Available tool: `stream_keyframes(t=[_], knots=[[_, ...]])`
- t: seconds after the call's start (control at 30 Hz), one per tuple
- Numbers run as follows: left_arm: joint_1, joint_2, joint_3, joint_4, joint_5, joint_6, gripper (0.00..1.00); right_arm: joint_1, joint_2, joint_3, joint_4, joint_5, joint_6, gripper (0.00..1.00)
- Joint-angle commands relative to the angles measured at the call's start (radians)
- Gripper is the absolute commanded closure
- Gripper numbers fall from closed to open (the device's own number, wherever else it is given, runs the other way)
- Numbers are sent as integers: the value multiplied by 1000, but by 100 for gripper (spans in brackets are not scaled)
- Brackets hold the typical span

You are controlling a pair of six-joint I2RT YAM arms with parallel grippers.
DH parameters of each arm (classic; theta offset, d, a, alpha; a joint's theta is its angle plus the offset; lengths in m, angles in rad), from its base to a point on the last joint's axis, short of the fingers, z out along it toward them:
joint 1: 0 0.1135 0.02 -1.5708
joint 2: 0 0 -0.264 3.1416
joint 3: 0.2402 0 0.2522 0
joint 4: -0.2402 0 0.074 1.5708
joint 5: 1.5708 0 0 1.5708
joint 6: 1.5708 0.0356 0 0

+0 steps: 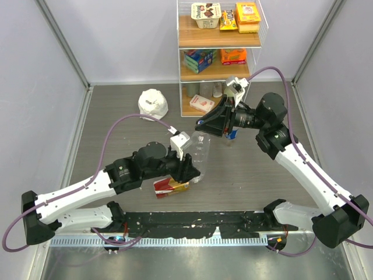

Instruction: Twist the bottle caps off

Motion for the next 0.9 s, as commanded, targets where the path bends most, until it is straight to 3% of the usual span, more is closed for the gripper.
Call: stream_keyframes(t=[0.0,0.17,0.23,0.37,0.5,0.7,0.87], knots=[[10,-21,-9,86,15,-10,100,1,-31,8,119,-102,89,99],[10,-17,-9,82,6,-8,100,-5,-37,17,92,-15,95,98],[8,-15,-9,82,5,-8,100,-8,-43,18,95,15,109,86],[10,-9,-10,77,3,-8,100,-11,-51,24,112,61,138,34],[8,-9,-13,74,-11,-8,100,-14,-62,46,86,149,155,5],[8,-5,-13,59,-43,-11,100,-14,-72,98,-57,327,110,0],[8,32,25,-25,-187,-28,100,-13,-22,195,-321,527,87,0]])
